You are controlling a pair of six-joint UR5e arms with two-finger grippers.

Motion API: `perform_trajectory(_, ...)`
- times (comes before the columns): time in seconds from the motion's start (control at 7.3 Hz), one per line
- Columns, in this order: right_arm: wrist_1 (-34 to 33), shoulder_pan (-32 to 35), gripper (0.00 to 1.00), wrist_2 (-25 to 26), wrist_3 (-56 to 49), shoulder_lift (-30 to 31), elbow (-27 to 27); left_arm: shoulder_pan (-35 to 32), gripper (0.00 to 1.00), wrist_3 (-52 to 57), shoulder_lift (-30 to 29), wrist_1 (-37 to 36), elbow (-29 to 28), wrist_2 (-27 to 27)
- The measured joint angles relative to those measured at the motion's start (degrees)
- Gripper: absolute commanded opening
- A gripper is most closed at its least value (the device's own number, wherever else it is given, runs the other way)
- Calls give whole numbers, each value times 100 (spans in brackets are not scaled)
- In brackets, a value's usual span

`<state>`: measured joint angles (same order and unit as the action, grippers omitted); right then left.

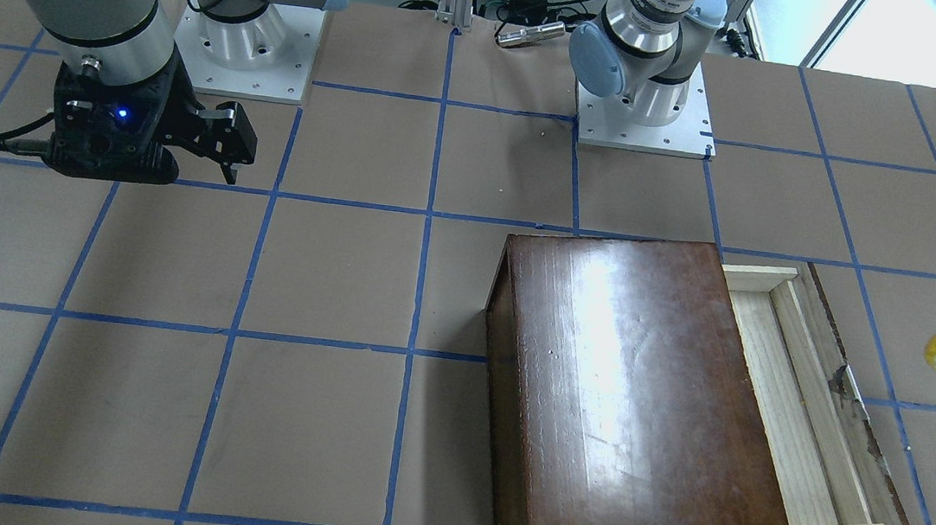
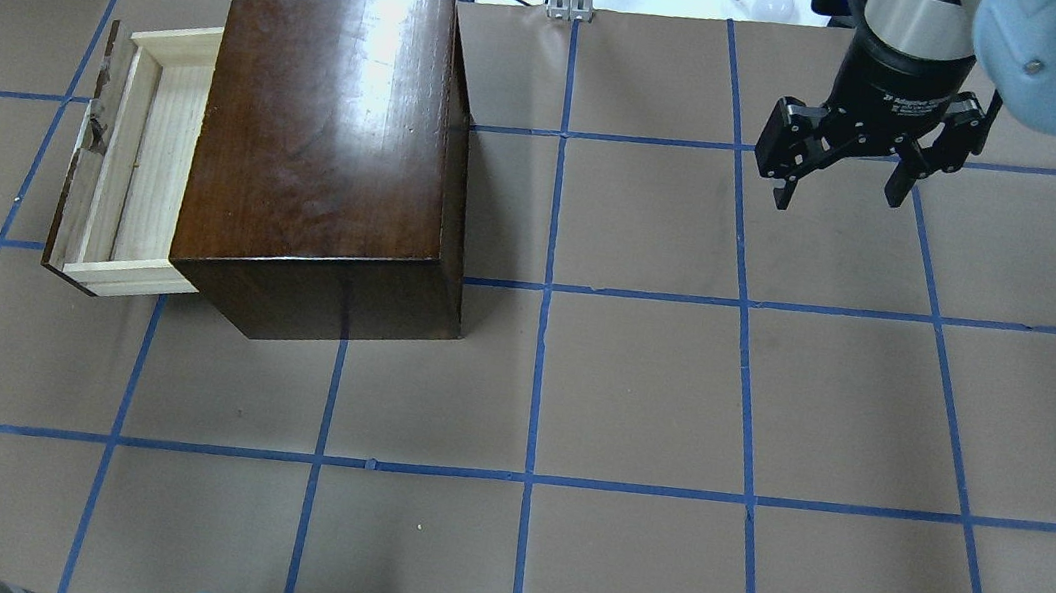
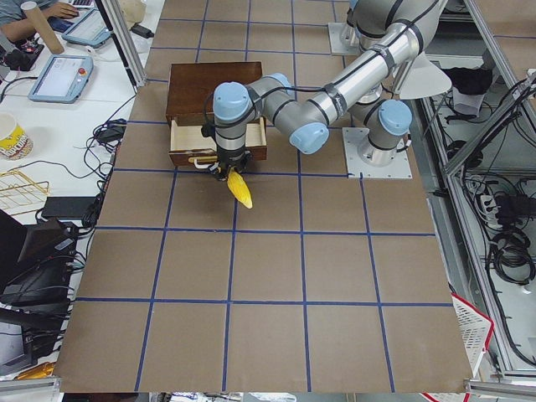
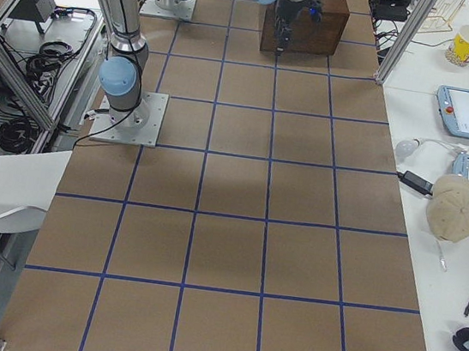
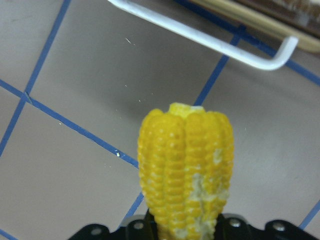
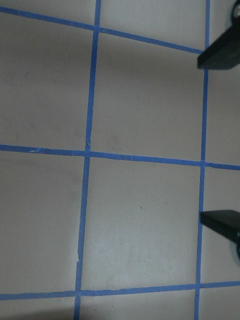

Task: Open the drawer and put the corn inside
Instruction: 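Lift the corn cob and carry it over the open drawer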

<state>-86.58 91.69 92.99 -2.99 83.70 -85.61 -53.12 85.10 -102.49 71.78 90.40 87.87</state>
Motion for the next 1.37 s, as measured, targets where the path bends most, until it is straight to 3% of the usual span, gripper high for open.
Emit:
perform_trajectory(0.68,-5,-1,100,0,0,6,0,-1137,0,-4931,-60,478,-484,-43)
perform_trajectory(1.1,0,-1,100,0,0,6,0,-1411,0,-6764,-298,533,-562,-246)
perform_trajectory(1.37,-1,-2,100,0,0,5,0,-1492,0,-7391,-450,481,-551,-389)
